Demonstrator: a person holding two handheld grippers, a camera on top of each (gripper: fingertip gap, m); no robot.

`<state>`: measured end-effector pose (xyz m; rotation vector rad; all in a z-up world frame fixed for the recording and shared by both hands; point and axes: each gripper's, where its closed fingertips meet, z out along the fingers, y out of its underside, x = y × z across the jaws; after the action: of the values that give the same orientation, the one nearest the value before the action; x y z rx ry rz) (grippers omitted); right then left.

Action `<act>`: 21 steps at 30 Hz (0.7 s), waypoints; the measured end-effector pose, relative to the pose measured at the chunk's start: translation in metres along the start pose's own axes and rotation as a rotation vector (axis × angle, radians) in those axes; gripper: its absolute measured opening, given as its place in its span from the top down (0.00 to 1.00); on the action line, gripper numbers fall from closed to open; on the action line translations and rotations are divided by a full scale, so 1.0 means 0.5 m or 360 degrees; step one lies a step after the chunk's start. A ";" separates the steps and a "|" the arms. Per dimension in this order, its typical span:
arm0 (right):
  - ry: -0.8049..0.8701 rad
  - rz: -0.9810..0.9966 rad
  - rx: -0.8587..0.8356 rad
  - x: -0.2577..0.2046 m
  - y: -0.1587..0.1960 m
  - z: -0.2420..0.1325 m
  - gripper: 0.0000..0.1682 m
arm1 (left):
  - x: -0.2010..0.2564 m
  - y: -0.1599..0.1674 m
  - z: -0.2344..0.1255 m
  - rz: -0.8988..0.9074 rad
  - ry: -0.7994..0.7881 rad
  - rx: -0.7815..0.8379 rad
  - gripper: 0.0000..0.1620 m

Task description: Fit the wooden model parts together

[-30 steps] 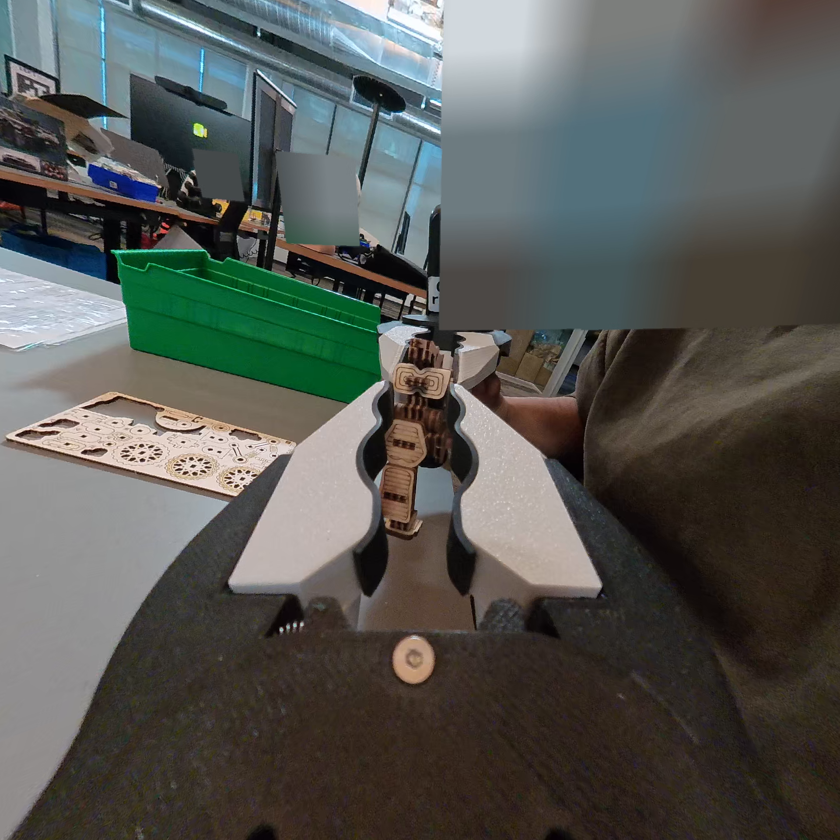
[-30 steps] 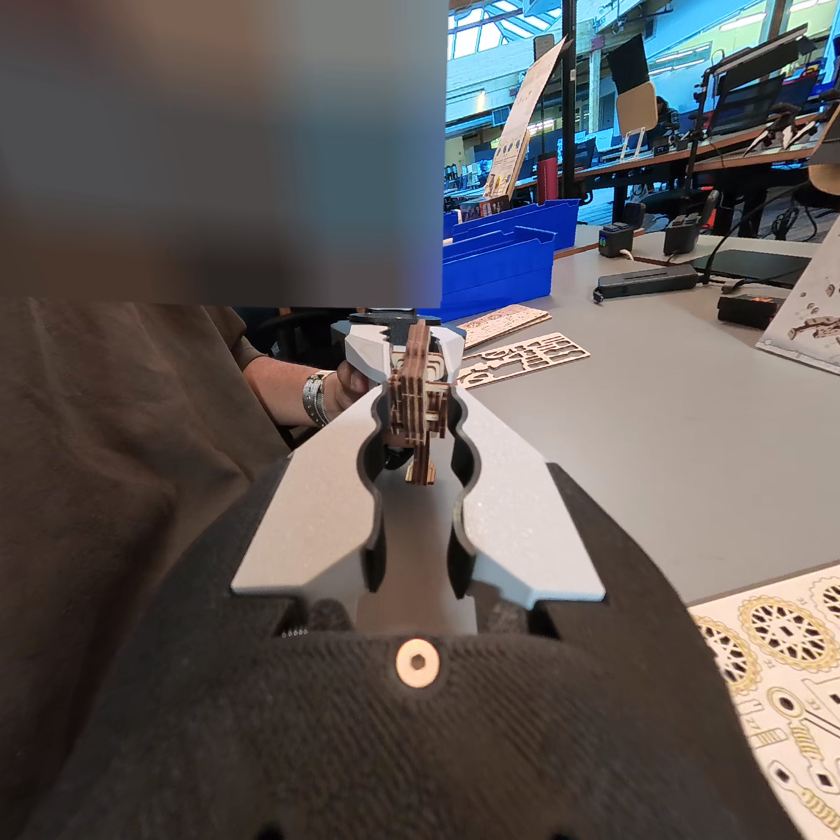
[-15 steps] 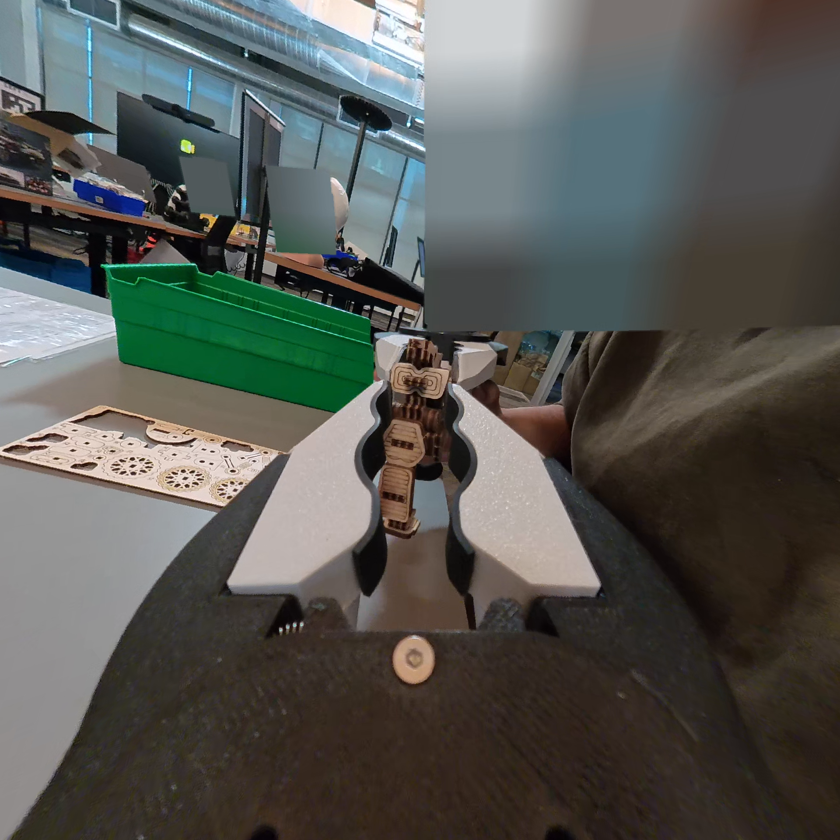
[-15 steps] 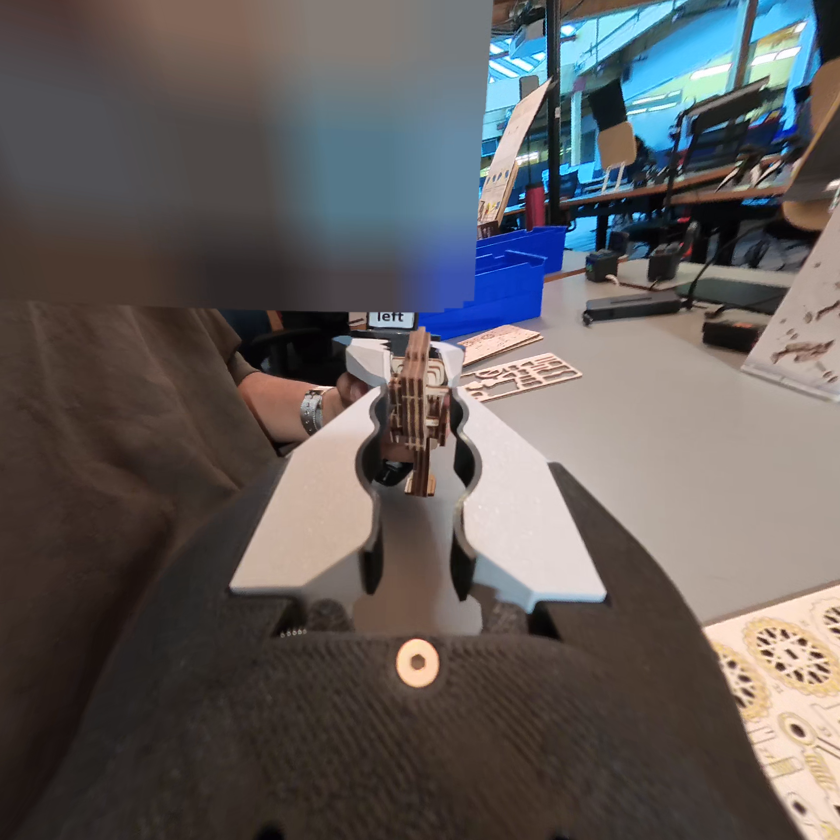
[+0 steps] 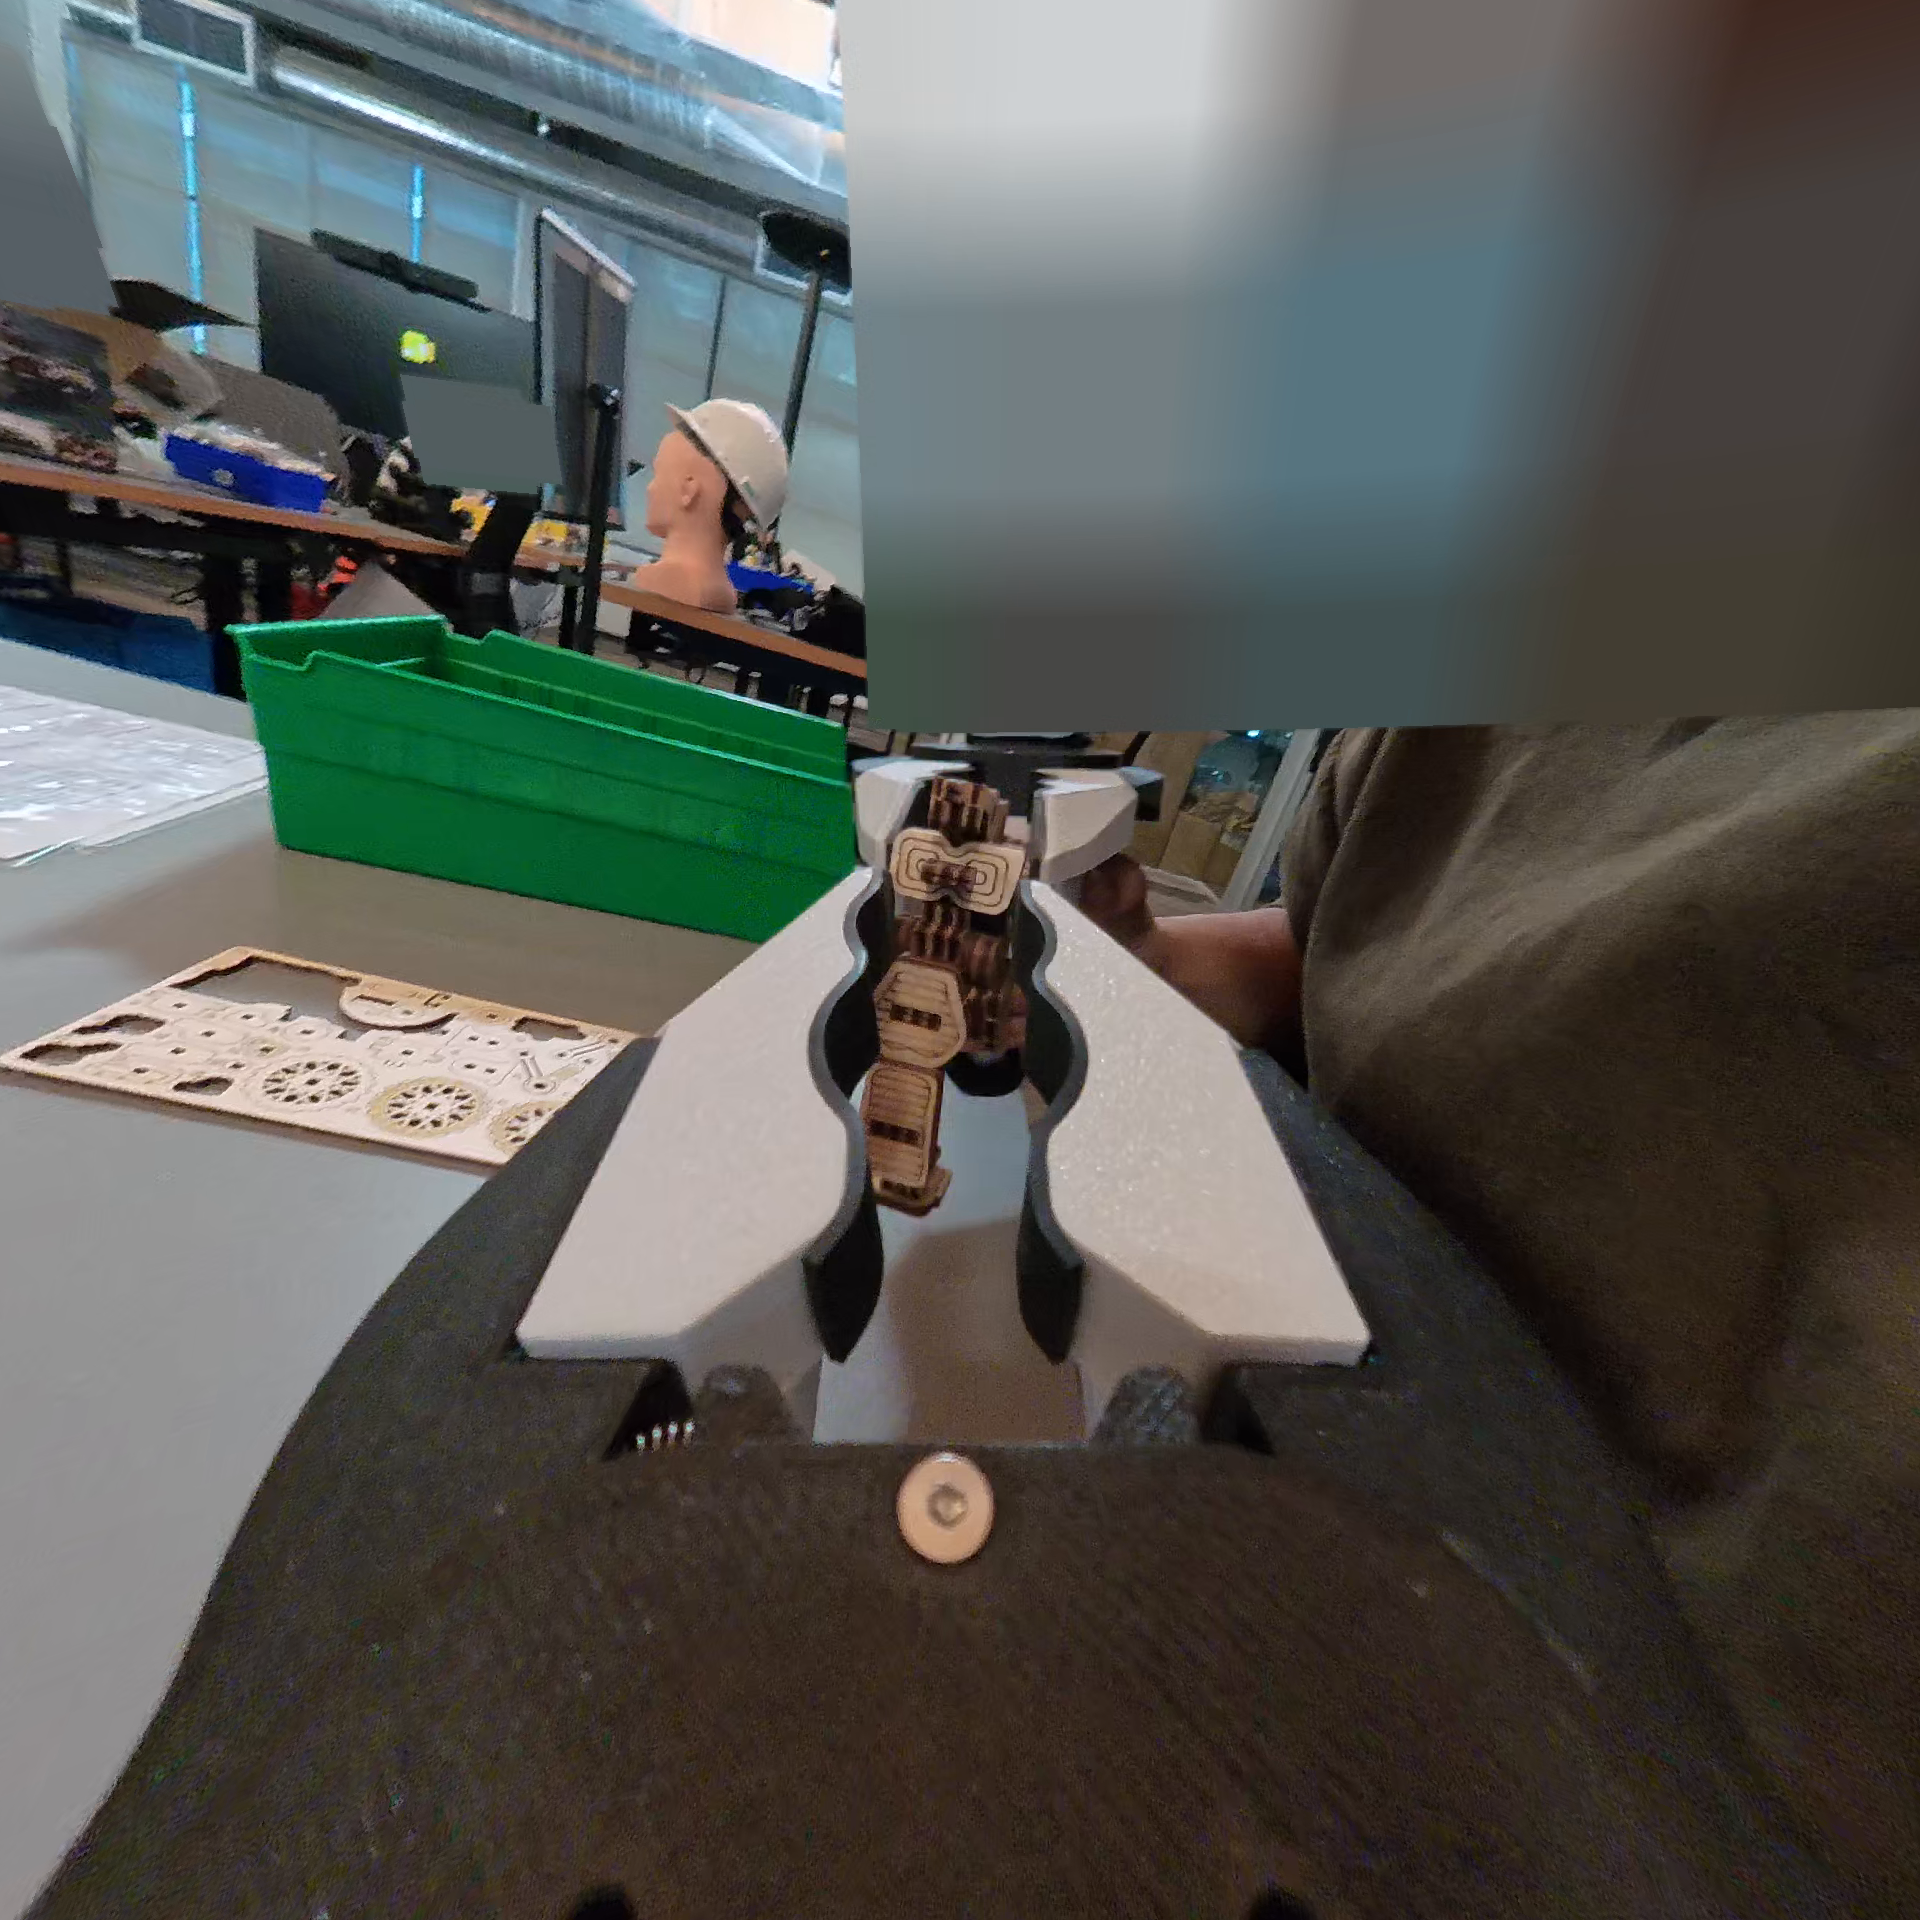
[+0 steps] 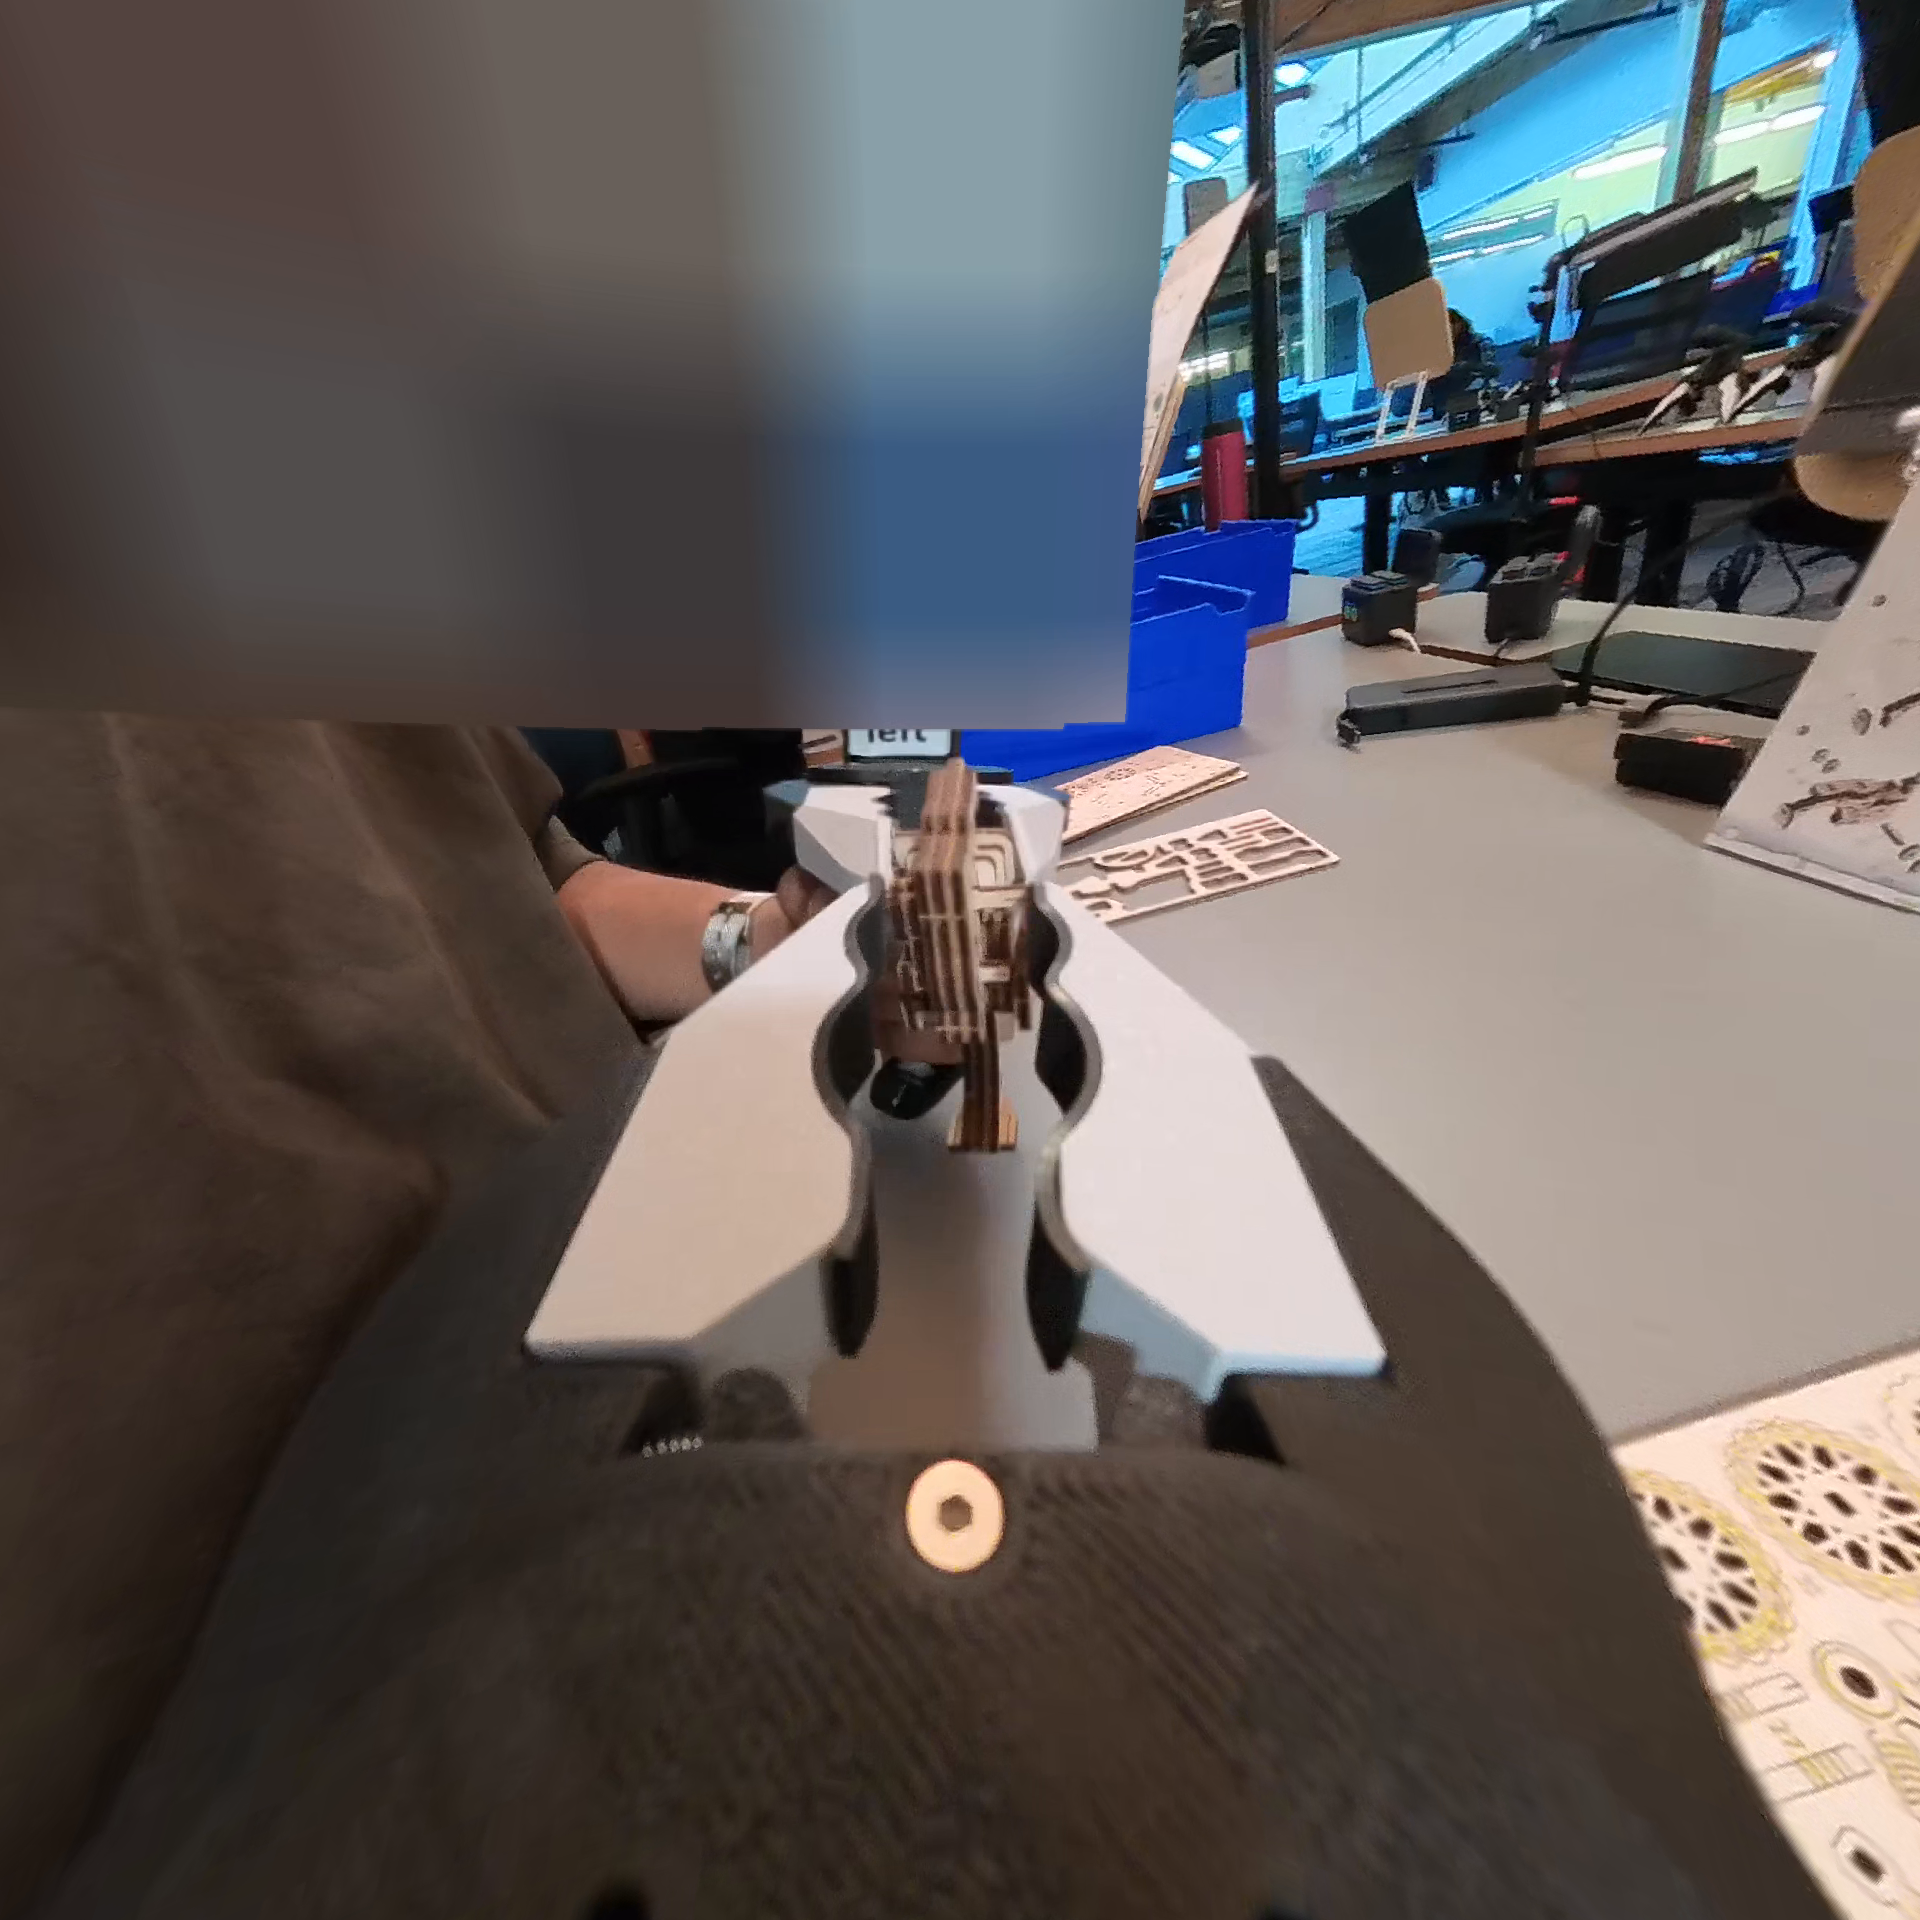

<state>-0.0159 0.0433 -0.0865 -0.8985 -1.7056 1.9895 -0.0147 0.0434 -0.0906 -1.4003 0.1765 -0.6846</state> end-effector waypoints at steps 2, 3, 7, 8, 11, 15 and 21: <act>-0.0011 -0.0018 -0.0024 -0.002 0.001 -0.001 0.85 | 0.004 -0.001 0.000 -0.0006 0.0010 -0.0001 0.87; -0.0008 -0.0006 -0.0028 0.000 0.002 -0.001 0.85 | 0.002 0.001 0.000 0.0009 -0.0009 -0.0008 0.87; 0.0087 0.0009 0.0012 0.014 -0.001 0.004 0.78 | -0.005 -0.002 -0.004 -0.0006 -0.0014 0.0004 0.87; 0.0139 -0.0002 0.0027 0.024 -0.003 0.003 0.70 | -0.003 -0.004 -0.004 -0.0012 -0.0005 0.0007 0.87; 0.0138 -0.0010 0.0044 0.027 -0.005 0.000 0.74 | -0.003 -0.002 -0.002 -0.0006 -0.0019 0.0005 0.87; -0.0002 -0.0039 -0.0055 -0.004 0.002 -0.002 0.85 | 0.004 0.003 0.000 0.0001 0.0009 -0.0024 0.87; 0.0179 -0.0086 0.0024 0.022 -0.009 -0.001 0.69 | -0.001 -0.002 -0.002 -0.0012 -0.0002 0.0000 0.87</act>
<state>-0.0244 0.0516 -0.0849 -0.9307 -1.6334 1.8784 -0.0159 0.0429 -0.0901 -1.4018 0.1703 -0.6900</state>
